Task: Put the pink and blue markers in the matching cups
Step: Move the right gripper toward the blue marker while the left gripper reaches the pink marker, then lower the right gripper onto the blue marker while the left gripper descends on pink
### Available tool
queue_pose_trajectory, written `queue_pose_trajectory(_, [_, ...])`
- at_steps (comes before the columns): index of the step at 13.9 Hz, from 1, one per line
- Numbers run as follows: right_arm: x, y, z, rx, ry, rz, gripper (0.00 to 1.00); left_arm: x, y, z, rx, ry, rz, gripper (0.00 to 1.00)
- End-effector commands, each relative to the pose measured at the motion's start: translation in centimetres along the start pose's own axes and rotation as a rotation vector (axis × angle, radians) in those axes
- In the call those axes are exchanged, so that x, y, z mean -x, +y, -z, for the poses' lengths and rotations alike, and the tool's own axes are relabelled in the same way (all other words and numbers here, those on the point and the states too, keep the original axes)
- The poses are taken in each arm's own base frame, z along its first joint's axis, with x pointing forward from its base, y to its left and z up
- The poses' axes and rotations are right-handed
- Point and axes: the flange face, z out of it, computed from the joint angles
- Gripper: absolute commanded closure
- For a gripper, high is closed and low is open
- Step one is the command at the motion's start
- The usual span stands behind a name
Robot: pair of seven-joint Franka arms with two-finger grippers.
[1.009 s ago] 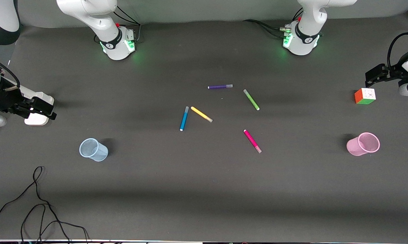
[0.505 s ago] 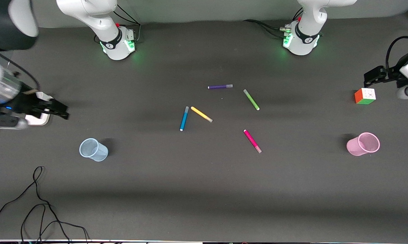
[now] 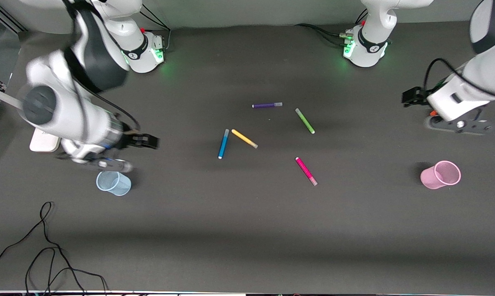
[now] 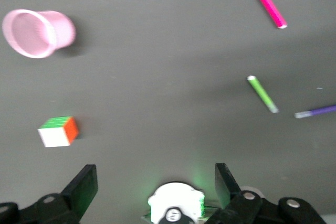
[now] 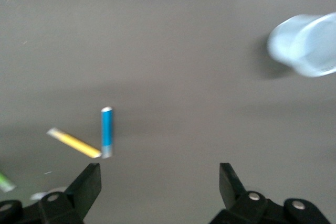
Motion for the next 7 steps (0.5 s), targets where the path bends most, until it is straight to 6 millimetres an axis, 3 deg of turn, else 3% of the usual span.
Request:
queue_pose_trajectory(1, [-3.9,-2.4,-7.0,-0.09,-0.108,-0.056,0.0,-2.6,3.0,-1.3,0.072,-0.044,0.075,0.01])
queue_pose_trajectory(4, [-5.9,-5.2,-15.6,-0.15,-0.144,-0.083,0.0,-6.1,8.5,-5.7,0.054,-0.078,0.229,0.0])
queue_pose_trajectory(5, [-5.4,-7.2,-18.2,-0.145,-0.147,-0.086,0.0,-7.5,10.4,-7.9,0.038,-0.098,0.315,0.0])
queue_pose_trajectory(7, [-4.5,-8.5,-23.3,-0.107,-0.209,-0.113,0.0,-9.7,12.7,-11.2,0.031,-0.1,0.438,0.01])
